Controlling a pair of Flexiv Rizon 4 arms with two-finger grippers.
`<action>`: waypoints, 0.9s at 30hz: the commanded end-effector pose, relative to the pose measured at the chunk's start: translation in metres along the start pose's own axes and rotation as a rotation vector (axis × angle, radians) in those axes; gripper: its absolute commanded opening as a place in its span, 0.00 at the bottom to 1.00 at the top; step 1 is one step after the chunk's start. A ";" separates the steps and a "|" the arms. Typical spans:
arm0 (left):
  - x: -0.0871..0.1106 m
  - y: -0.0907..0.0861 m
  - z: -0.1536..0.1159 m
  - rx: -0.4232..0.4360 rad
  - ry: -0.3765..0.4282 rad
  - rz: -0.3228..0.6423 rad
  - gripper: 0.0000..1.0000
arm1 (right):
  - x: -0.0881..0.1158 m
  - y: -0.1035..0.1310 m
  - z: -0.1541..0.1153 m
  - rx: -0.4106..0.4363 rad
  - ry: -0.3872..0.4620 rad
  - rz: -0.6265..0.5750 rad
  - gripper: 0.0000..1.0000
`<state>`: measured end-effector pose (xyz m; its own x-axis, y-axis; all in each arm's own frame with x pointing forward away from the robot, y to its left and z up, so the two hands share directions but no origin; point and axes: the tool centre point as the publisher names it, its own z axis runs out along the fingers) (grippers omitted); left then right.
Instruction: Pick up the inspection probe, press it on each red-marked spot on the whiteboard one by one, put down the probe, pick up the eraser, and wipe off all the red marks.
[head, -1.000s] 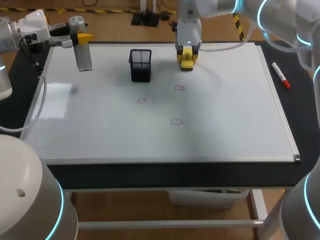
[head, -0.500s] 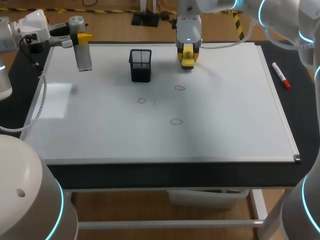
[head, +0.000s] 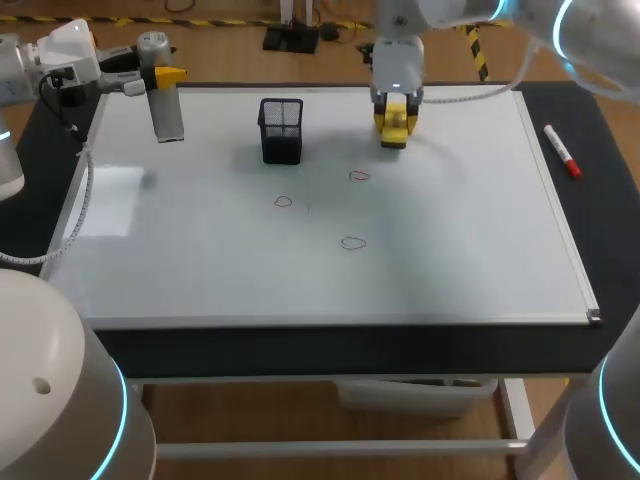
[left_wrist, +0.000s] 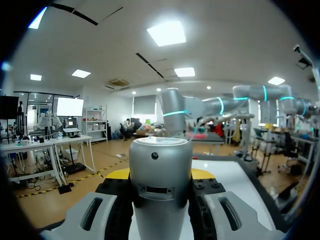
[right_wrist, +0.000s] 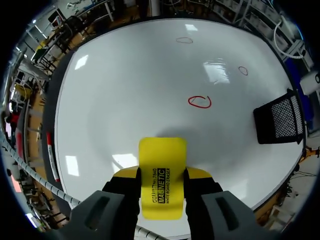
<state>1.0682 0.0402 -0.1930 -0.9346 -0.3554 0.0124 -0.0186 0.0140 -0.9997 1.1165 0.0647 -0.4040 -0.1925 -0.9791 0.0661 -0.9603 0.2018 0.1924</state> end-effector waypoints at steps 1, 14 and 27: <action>0.001 -0.001 0.000 0.000 -0.002 0.001 0.00 | 0.023 0.034 -0.008 0.152 -0.011 0.011 0.00; 0.001 -0.001 0.000 0.000 -0.002 0.001 0.00 | 0.070 0.068 0.000 0.202 0.025 0.097 0.00; 0.001 -0.001 0.000 0.000 -0.002 0.001 0.00 | 0.111 0.089 0.009 0.228 -0.007 0.182 0.00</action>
<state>1.0682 0.0402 -0.1929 -0.9346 -0.3554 0.0123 -0.0185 0.0140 -0.9997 1.0183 -0.0172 -0.3916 -0.3664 -0.9246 0.1040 -0.9144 0.3785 0.1439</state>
